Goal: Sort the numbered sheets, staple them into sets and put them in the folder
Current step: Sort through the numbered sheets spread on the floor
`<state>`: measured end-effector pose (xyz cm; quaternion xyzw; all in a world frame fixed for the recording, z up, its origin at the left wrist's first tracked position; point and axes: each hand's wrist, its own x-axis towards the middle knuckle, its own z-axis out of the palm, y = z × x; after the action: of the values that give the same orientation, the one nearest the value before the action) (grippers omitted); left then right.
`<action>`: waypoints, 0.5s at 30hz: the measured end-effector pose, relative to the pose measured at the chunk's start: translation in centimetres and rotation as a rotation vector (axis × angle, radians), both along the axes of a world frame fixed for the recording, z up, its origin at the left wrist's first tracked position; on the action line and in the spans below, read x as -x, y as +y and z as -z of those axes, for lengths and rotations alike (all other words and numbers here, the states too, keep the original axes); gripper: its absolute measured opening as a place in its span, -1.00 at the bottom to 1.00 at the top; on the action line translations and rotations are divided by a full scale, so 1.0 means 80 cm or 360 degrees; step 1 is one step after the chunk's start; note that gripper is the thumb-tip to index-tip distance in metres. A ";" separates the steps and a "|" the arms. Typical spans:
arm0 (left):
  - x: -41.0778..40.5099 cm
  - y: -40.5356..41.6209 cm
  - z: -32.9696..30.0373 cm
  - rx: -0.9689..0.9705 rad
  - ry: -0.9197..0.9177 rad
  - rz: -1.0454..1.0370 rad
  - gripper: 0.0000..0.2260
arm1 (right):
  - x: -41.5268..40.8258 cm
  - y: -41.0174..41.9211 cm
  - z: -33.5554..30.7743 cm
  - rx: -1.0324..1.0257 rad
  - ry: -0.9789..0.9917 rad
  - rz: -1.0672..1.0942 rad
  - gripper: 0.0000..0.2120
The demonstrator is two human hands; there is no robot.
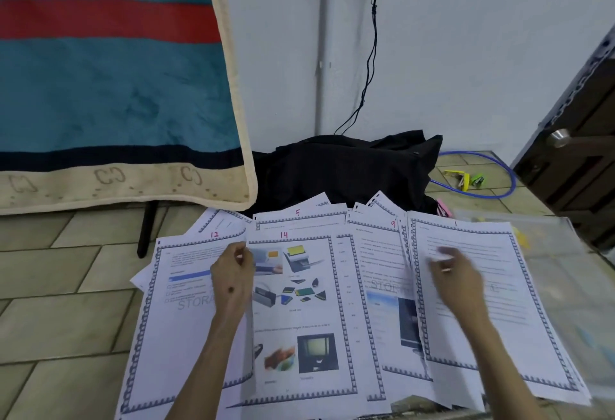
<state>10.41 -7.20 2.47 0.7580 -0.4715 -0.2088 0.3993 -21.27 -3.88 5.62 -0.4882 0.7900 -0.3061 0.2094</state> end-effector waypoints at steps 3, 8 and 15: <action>-0.002 0.007 -0.005 0.0062 0.0140 -0.0067 -0.73 | -0.070 0.010 0.018 -0.0269 -0.0207 -0.0384 -0.79; -0.026 0.013 0.000 0.0035 0.0191 -0.0040 -0.70 | -0.123 0.018 0.038 -0.0293 -0.0014 -0.0502 -0.51; -0.028 0.021 0.002 -0.0229 0.1112 -0.0007 -0.86 | -0.153 0.014 0.044 -0.0443 0.0281 -0.0427 -0.49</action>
<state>12.64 -5.56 2.31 0.6681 -0.2889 -0.4872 0.4825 -9.01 -2.74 2.08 -0.5802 0.7679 -0.1194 0.2436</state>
